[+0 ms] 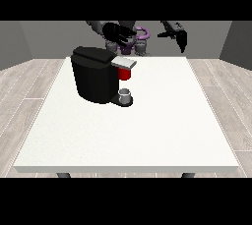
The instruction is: Insert the coffee pod into the coffee machine and close the lid
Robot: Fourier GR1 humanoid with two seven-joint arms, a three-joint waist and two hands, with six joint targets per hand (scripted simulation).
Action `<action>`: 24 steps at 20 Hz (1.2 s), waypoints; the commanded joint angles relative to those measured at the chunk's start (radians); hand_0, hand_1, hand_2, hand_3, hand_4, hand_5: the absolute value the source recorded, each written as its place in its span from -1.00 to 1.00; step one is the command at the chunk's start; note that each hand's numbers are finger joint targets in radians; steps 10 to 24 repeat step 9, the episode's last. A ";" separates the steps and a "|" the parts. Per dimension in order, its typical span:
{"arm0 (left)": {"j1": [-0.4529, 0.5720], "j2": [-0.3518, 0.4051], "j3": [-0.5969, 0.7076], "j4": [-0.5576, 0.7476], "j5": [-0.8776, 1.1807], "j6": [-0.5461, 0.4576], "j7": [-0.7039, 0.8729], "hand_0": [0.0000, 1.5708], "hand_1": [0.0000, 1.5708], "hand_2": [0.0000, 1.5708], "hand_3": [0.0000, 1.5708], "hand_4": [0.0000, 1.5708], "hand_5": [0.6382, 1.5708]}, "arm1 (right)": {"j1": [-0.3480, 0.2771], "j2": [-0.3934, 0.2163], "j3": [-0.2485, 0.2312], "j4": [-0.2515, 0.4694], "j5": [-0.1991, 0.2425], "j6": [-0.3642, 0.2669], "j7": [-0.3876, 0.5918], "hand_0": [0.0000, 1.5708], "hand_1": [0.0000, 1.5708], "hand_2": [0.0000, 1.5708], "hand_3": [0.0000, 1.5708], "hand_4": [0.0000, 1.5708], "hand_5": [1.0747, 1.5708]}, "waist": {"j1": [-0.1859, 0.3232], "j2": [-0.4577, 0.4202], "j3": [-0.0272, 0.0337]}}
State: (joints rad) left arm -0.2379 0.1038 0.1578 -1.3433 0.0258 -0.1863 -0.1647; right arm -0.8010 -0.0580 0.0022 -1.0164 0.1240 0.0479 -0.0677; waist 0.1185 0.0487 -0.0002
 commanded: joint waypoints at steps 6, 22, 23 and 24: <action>0.038 -0.031 -0.010 0.045 0.000 0.021 0.008 -1.00 -1.00 -1.00 -1.00 -0.76 1.00 | 0.332 0.057 0.189 -0.135 -0.203 -0.027 -0.142 -1.00 -1.00 -1.00 -1.00 -0.64 1.00 | -0.077 -0.139 0.0006; 0.110 -0.026 -0.003 0.043 -0.006 0.021 -0.058 -1.00 -1.00 -1.00 -1.00 -0.76 1.00 | 0.386 0.058 0.162 -0.162 -0.197 -0.025 -0.117 -1.00 -1.00 -1.00 -1.00 -0.80 1.00 | -0.107 -0.140 0.0001; 0.110 -0.026 -0.003 0.043 -0.006 0.021 -0.058 -1.00 -1.00 -1.00 -1.00 -0.76 1.00 | 0.386 0.058 0.162 -0.162 -0.197 -0.025 -0.117 -1.00 -1.00 -1.00 -1.00 -0.80 1.00 | -0.107 -0.140 0.0001; 0.110 -0.026 -0.003 0.043 -0.006 0.021 -0.058 -1.00 -1.00 -1.00 -1.00 -0.76 1.00 | 0.386 0.058 0.162 -0.162 -0.197 -0.025 -0.117 -1.00 -1.00 -1.00 -1.00 -0.80 1.00 | -0.107 -0.140 0.0001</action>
